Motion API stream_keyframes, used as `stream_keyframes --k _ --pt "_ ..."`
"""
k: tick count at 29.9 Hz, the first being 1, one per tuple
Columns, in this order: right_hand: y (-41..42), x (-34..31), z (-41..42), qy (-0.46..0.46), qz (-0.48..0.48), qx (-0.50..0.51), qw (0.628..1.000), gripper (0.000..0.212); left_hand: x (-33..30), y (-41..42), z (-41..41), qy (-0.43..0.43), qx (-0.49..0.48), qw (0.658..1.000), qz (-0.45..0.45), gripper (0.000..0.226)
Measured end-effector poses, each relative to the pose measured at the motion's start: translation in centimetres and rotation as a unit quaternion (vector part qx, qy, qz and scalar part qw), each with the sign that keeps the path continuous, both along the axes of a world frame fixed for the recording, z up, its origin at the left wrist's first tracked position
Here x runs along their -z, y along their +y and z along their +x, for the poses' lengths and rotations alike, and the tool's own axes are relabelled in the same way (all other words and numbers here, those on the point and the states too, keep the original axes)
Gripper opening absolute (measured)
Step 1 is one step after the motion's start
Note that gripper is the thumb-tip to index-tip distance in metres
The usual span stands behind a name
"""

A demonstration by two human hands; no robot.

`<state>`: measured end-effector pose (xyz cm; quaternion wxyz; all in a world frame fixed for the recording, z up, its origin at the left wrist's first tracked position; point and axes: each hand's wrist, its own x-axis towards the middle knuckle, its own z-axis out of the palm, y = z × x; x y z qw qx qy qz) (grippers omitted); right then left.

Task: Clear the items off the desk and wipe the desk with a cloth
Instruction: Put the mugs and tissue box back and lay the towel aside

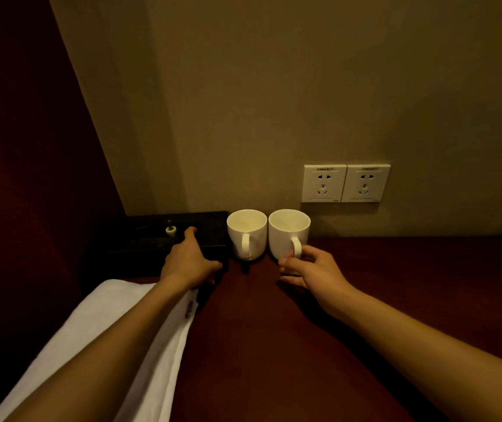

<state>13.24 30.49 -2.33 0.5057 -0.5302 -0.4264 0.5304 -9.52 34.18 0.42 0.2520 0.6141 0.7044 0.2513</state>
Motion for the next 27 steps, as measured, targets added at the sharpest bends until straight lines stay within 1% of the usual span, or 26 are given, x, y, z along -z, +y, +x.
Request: stream_keyframes --k 5,9,10,12,14,15,17,18,19,21,22,24,27 --pt "-0.1 0.0 -0.1 0.005 -0.002 0.006 1.0 0.017 -0.3 -0.1 -1.1 -0.036 0.019 0.999 -0.016 0.087" --pt "0.0 0.0 -0.2 0.014 -0.001 0.013 1.0 0.009 -0.7 -0.2 -2.2 -0.057 0.006 0.998 -0.027 0.082" --pt "0.0 0.1 -0.2 0.021 -0.004 0.021 1.0 0.007 -0.7 -0.3 -2.4 -0.057 0.01 0.998 -0.026 0.08" --pt "0.2 0.2 -0.2 0.034 -0.01 0.037 0.999 0.018 -0.8 -0.4 -2.8 -0.045 0.02 0.998 -0.024 0.08" --pt "0.2 0.4 -0.3 0.038 -0.011 0.048 0.998 0.024 -1.0 -0.6 -2.9 -0.02 0.029 0.999 -0.021 0.083" --pt "0.2 0.4 -0.4 0.036 -0.006 0.051 0.998 0.024 -1.1 -0.7 -2.9 0.006 0.034 0.999 -0.016 0.086" --pt "0.2 0.4 -0.7 0.027 0.002 0.058 0.998 0.025 -1.4 -1.1 -2.8 0.084 0.044 0.995 0.017 0.091" --pt "0.3 0.3 -0.9 0.02 0.005 0.06 0.998 0.026 -1.6 -1.4 -2.4 0.119 0.047 0.99 0.052 0.089" --pt "0.4 0.3 -1.0 0.011 0.005 0.061 0.998 0.026 -1.8 -1.7 -1.8 0.14 0.049 0.984 0.094 0.082" --pt "0.7 -0.1 -1.1 -0.004 0.004 0.055 0.998 0.028 -2.6 -2.1 -0.1 0.158 0.062 0.971 0.171 0.064" --pt "0.8 -0.2 -1.1 -0.01 0.001 0.052 0.999 0.028 -3.0 -2.0 0.9 0.168 0.076 0.963 0.194 0.06" --pt "0.8 -0.5 -0.9 -0.022 -0.009 0.044 0.999 0.026 -3.3 -1.9 2.8 0.186 0.102 0.954 0.211 0.061" --pt "0.1 -1.1 -0.1 -0.018 -0.017 0.002 1.0 0.015 -3.3 -1.9 4.9 0.171 0.115 0.955 0.212 0.067"
